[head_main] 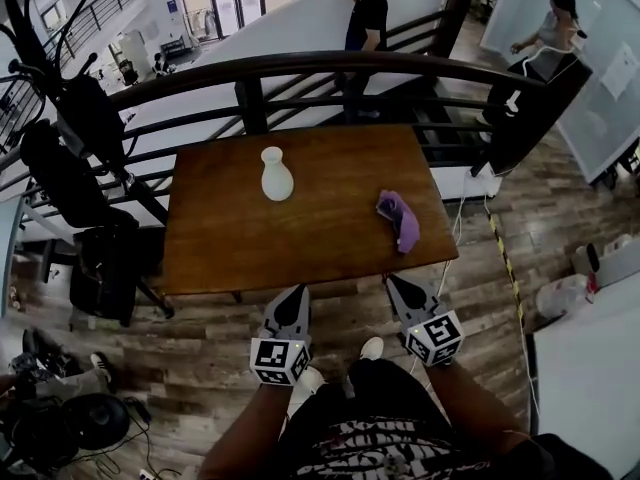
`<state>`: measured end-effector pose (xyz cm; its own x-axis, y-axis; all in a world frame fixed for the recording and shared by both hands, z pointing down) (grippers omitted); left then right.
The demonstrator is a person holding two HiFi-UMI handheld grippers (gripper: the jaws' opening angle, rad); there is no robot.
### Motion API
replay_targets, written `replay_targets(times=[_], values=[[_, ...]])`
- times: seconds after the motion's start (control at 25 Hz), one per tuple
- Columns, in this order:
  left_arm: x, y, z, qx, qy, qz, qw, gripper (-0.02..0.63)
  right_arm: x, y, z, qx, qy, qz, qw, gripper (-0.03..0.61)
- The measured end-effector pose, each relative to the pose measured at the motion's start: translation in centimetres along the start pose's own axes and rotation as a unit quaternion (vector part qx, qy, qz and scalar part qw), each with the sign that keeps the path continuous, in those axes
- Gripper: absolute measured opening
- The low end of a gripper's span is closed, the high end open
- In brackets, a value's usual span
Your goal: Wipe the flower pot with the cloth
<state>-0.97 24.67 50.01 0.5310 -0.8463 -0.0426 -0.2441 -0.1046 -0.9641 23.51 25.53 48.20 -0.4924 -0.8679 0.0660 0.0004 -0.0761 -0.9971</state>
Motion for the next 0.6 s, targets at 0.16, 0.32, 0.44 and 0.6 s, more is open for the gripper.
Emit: replay_targets(times=[0.16,0.32,0.44,0.6], values=[[-0.9,0.7,-0.3,0.002,0.018,0.005,0.9998,-0.002,0.1,0.0,-0.8,-0.004,0.019,-0.003,1.0,-0.002],[-0.7,0.4,0.3,0.001,0.031,-0.002,0.9995,-0.002,0.2,0.0,-0.8,-0.008,0.041,-0.007,0.999,-0.002],[-0.4,0.0,1.9,0.004,0.026,-0.01,0.9996,-0.002,-0.4,0.0,-0.2,-0.009,0.048,-0.011,0.999,-0.002],[0.1,-0.2,3.0,0.012,0.021,-0.017,0.9996,-0.002,-0.9,0.3,0.8,-0.004,0.045,-0.005,0.999,-0.002]])
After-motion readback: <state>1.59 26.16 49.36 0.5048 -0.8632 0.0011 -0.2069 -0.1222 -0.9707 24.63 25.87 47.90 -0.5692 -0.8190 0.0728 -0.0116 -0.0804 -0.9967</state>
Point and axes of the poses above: the fingertips, and each gripper's own axes: x forward along the fingers, z to its right, y out of its top, the point moved 7 cm from there along -x, backward along the fingers, and after that the axes turned 11 degrees about z, right-handed, at the moved point
